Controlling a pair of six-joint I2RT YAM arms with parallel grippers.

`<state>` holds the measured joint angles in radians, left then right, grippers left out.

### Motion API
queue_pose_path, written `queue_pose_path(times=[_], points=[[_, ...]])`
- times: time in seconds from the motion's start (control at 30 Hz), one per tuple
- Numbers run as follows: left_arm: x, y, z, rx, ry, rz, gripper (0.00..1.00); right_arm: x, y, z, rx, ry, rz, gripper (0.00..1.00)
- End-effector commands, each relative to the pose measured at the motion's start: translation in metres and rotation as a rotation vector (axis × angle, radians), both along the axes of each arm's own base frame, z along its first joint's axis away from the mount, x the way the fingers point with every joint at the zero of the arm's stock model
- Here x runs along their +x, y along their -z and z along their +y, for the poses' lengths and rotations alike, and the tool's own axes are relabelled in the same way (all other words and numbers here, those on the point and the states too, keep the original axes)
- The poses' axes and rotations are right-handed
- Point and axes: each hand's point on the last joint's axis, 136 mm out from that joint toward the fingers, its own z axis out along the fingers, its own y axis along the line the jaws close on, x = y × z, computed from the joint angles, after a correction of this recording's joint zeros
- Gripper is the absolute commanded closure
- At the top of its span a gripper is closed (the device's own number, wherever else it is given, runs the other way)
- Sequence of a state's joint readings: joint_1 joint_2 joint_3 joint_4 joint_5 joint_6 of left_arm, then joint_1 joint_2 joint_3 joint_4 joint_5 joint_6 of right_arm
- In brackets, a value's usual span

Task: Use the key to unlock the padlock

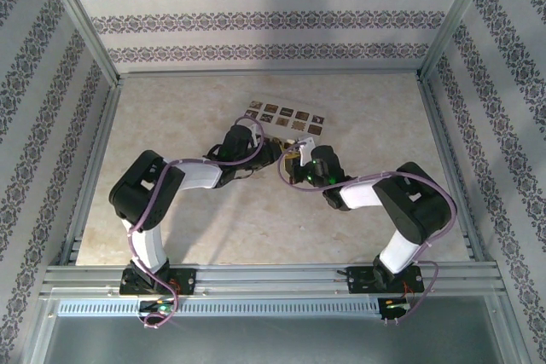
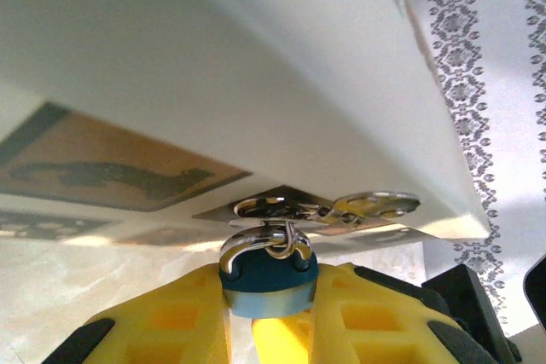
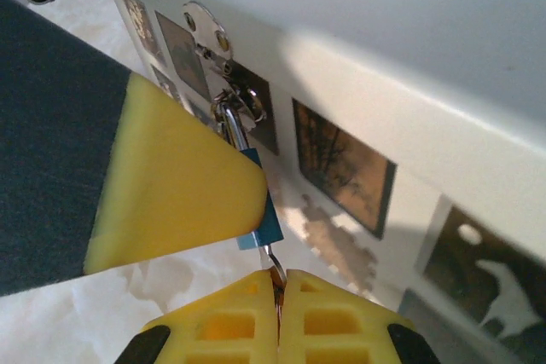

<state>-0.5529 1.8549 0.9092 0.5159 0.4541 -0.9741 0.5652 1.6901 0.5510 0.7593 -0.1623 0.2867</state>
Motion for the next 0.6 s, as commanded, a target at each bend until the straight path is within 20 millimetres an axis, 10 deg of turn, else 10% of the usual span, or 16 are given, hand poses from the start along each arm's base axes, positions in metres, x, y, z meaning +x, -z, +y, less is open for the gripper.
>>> queue_pose_path(times=[0.0, 0.57], points=[[-0.020, -0.014, -0.038, -0.107, 0.138, 0.012, 0.76, 0.009, -0.014, 0.002, 0.078, 0.038, -0.051, 1.00], [-0.016, -0.021, 0.005, -0.112, 0.019, -0.025, 0.54, -0.001, 0.025, -0.003, 0.152, 0.090, 0.109, 1.00]])
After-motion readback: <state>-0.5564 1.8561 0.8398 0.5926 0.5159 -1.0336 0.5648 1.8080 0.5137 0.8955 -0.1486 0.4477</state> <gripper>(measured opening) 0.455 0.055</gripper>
